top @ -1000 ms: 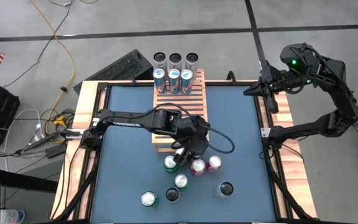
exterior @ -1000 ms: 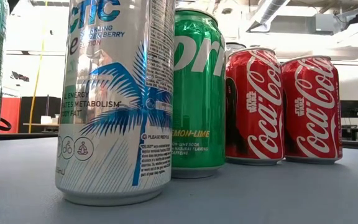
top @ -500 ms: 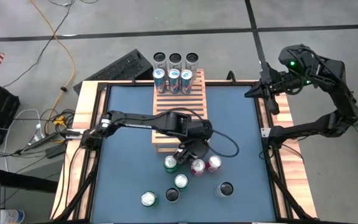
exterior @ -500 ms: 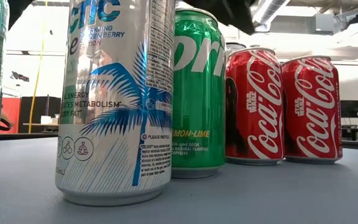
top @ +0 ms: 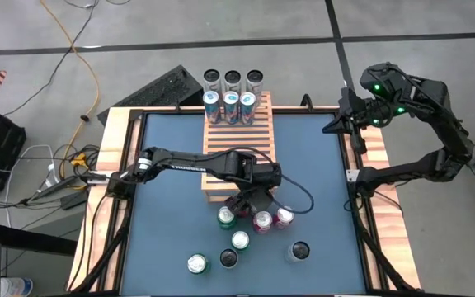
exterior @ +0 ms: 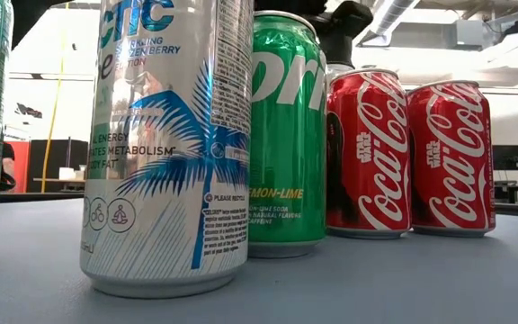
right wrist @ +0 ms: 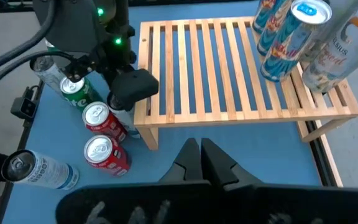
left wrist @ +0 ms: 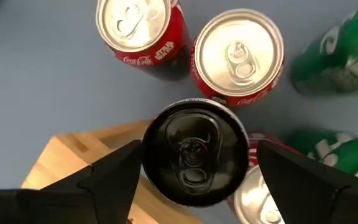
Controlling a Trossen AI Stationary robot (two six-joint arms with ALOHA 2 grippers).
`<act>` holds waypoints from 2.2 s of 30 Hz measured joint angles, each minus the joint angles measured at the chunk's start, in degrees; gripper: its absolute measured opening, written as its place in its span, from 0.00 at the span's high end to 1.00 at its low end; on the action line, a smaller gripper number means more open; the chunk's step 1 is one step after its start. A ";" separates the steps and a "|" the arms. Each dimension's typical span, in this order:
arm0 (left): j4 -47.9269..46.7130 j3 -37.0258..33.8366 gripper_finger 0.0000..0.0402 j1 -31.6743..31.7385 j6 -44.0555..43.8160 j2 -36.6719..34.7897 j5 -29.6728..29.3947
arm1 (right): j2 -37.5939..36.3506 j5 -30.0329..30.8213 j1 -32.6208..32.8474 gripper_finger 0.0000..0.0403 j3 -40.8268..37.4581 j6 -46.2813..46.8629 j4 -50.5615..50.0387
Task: Place canned beverage on shelf
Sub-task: Put the top center white blue soda can on the shelf
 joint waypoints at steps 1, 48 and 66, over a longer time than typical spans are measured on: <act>0.11 0.00 0.24 0.00 1.34 0.12 -0.52 | 0.01 -0.02 -0.02 1.00 -0.33 0.00 0.13; 0.17 6.71 0.39 -2.96 -1.29 -2.90 -6.85 | 0.02 -0.15 -0.01 1.00 -0.61 -0.99 0.01; -0.01 6.67 0.39 -4.87 -6.42 -9.67 -11.73 | 0.02 -0.11 -0.28 1.00 -0.61 -2.60 1.04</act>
